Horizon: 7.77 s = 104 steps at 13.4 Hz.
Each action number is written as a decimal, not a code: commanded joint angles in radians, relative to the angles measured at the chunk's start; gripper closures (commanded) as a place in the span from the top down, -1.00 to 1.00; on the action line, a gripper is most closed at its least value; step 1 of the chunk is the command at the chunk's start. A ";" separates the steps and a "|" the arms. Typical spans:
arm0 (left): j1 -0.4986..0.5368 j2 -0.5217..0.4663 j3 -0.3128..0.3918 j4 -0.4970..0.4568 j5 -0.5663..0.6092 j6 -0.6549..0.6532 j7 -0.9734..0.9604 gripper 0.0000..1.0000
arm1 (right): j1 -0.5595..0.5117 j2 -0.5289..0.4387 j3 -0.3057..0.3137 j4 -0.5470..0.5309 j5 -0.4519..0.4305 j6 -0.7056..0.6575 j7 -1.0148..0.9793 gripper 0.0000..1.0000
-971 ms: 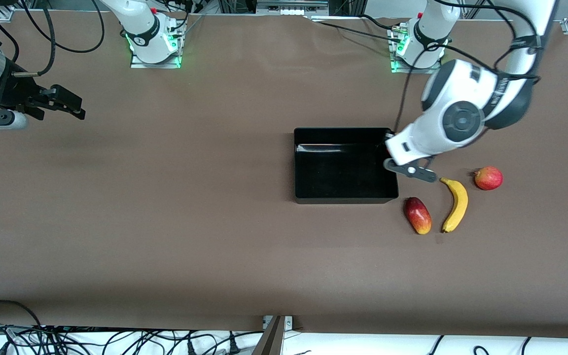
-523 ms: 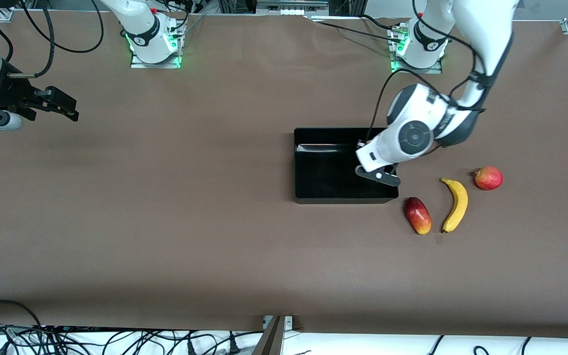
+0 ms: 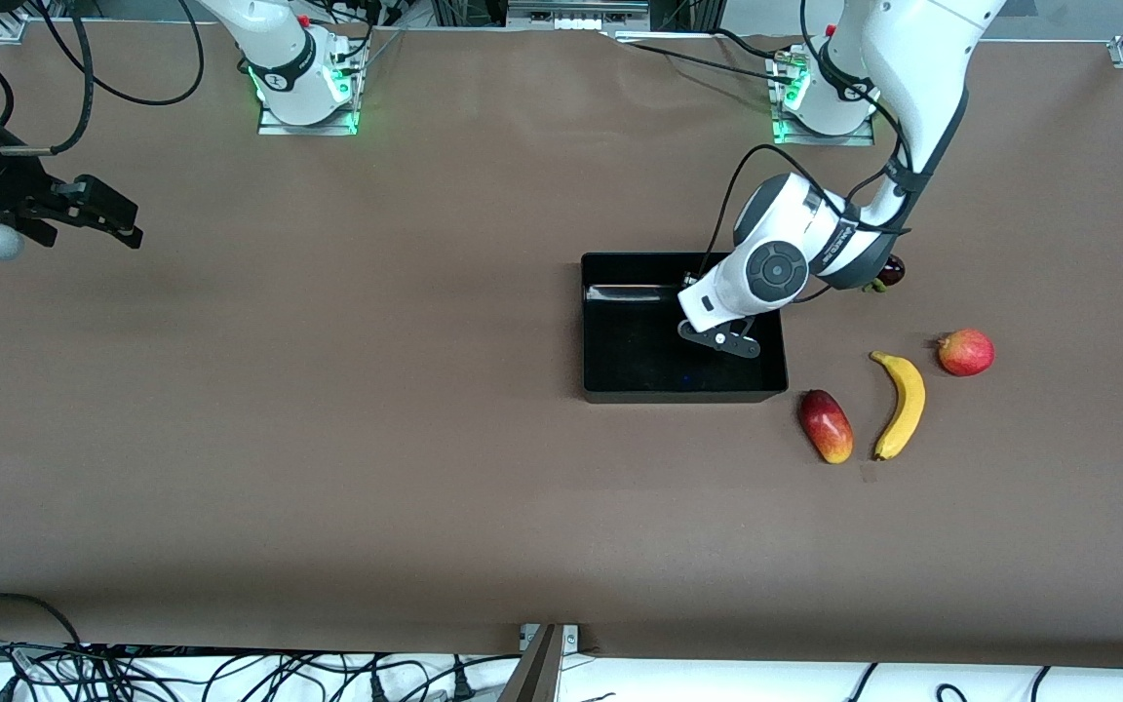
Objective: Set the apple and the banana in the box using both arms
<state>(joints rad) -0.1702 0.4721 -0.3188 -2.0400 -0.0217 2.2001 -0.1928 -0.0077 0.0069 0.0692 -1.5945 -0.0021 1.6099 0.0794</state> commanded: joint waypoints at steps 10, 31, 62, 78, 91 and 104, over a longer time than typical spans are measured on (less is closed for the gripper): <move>0.089 -0.044 0.023 0.386 0.129 -0.512 0.057 1.00 | -0.015 0.007 0.018 0.016 -0.018 0.027 -0.001 1.00; 0.469 0.253 0.032 0.411 0.381 -0.083 0.803 -1.00 | -0.017 0.007 0.018 0.016 -0.010 0.034 0.003 1.00; 0.137 0.290 -0.304 0.379 0.290 -0.172 -0.341 -0.71 | -0.014 0.005 0.024 0.016 -0.012 0.024 0.002 1.00; 0.196 0.132 -0.253 0.765 0.281 -0.748 -0.096 1.00 | -0.011 0.005 0.026 0.016 -0.022 0.025 -0.018 1.00; 0.173 -0.336 0.256 0.594 0.057 -0.699 0.211 1.00 | -0.011 0.005 0.026 0.016 -0.019 0.025 -0.016 1.00; 0.070 -0.538 0.343 0.319 0.032 -0.597 0.087 1.00 | -0.011 0.005 0.026 0.016 -0.018 0.024 -0.006 1.00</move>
<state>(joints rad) -0.0853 -0.0488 0.0097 -1.7028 0.0261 1.5892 -0.1271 -0.0100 0.0088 0.0854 -1.5939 -0.0096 1.6471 0.0723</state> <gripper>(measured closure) 0.000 0.000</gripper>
